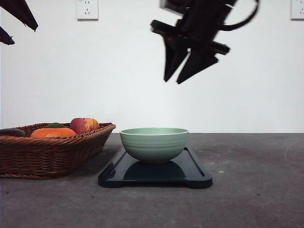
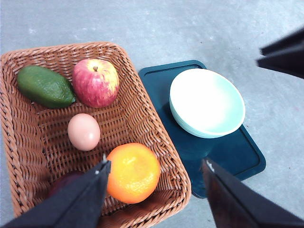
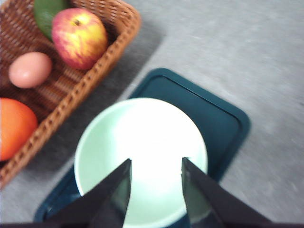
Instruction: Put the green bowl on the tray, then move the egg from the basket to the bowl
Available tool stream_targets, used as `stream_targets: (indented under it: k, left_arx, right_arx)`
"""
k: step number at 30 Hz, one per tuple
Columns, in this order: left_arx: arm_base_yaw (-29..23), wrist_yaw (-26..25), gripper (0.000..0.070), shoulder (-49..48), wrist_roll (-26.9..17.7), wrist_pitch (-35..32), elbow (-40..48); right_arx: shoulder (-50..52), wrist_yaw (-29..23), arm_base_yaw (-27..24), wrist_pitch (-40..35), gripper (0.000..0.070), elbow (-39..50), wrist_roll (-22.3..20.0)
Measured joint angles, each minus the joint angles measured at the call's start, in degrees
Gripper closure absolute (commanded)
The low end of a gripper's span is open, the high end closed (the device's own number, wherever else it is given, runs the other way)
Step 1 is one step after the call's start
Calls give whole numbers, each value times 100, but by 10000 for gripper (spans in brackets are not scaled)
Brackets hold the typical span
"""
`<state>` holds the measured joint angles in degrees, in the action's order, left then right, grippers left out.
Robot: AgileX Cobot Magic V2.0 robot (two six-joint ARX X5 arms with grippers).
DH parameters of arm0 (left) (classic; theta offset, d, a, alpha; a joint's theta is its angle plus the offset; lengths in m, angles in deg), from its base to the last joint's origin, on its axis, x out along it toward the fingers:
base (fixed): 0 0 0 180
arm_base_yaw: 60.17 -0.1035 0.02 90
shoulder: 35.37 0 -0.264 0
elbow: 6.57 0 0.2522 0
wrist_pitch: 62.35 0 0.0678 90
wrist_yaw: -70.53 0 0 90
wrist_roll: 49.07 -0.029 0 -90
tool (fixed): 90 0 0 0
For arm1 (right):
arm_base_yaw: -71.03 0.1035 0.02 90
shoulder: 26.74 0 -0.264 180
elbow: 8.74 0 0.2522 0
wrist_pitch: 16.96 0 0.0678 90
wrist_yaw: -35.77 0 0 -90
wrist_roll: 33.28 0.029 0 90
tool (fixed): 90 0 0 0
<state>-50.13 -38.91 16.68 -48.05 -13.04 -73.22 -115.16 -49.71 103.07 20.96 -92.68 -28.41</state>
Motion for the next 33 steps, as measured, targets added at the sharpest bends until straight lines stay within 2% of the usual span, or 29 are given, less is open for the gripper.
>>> stream_targets:
  k: [9,18,20,24,26,27,30,33]
  left_arx:
    - [0,0,309,5,8,-2,0]
    - [7,3,309,536,268,-150,-8]
    - [42,133,309,766,289,-122,-84]
    - [185,710,308,1373,305,152,-526]
    - [243,781,303,1700,306,252,-816]
    - [273,795,284,1869,308,313,-992]
    - [336,800,163,2367,307,487,-1564]
    - [396,819,151,2853,306,849,-2149]
  right_arx:
    - [1209,-3,-497,-79,503,1556,-174]
    - [2060,-15,-1214,368,503,2101,-229]
    - [2117,-7,-1276,380,503,2102,-285]
    - [2153,-8,-1323,378,503,2102,-354]
    - [2153,-7,-1330,378,503,2102,-360]
    - [2153,-7,-1330,378,503,2102,-361]
    - [2153,-9,-1330,378,503,2102,-359]
    - [2153,-9,-1330,378,503,2102,-359]
